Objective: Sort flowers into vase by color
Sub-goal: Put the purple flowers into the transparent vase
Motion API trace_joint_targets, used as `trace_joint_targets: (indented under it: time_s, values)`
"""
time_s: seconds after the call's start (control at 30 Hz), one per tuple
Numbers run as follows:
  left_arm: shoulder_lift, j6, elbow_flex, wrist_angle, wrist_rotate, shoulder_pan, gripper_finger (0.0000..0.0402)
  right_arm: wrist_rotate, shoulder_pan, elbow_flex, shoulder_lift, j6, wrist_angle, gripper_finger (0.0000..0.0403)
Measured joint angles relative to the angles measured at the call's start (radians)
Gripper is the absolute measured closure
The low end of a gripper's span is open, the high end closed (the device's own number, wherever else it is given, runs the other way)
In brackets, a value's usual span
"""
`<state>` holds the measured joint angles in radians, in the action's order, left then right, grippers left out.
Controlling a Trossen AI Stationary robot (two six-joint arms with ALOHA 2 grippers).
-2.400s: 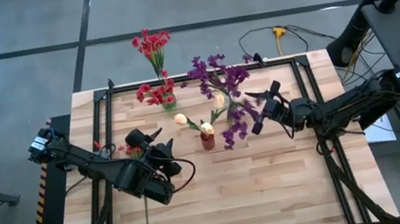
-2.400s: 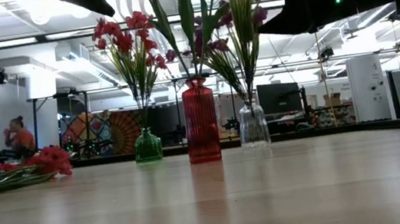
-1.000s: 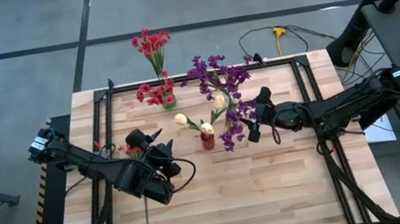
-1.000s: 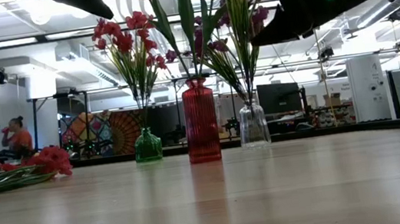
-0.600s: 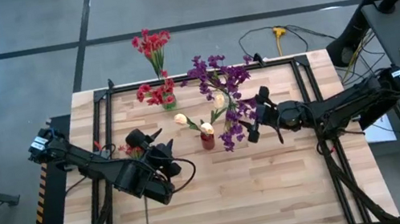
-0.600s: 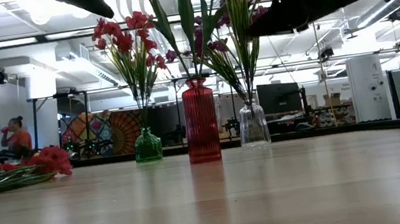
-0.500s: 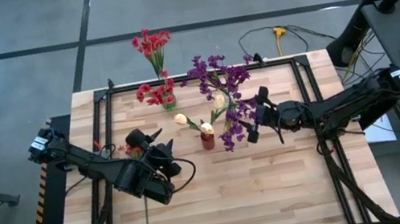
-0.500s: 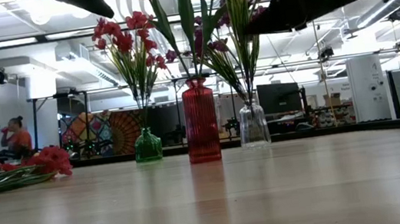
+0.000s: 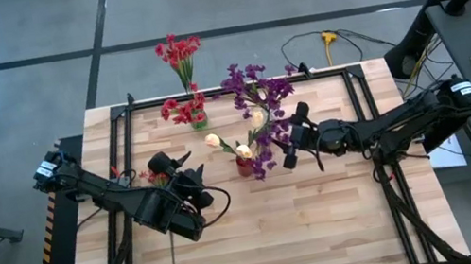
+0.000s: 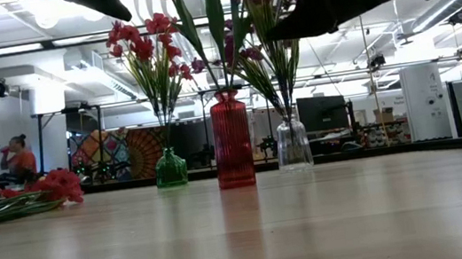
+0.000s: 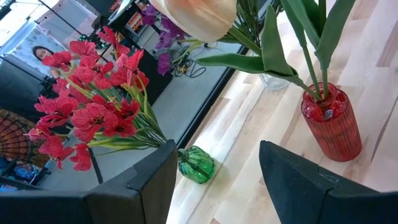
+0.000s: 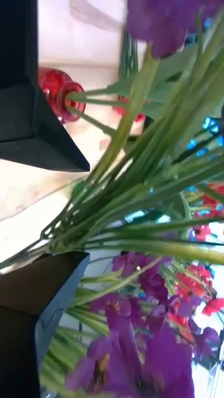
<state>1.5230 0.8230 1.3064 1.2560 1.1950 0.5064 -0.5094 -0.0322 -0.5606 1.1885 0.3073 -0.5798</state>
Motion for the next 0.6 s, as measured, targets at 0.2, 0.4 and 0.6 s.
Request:
trace_joint_targets:
  time_s: [0.2,0.4,0.6]
  values:
    - [0.000,-0.002,0.000,0.000,0.000,0.000,0.0192,-0.016,0.000,0.000,-0.004,0.000,0.000,0.0219]
    - [0.000,-0.003,0.000,0.000,0.000,0.000,0.0192,-0.016,0.003,0.000,-0.005,0.010,-0.001,0.0263]
    - [0.000,-0.003,0.000,0.000,-0.001,0.000,0.0192,-0.017,0.007,0.000,-0.006,0.026,0.000,0.0316]
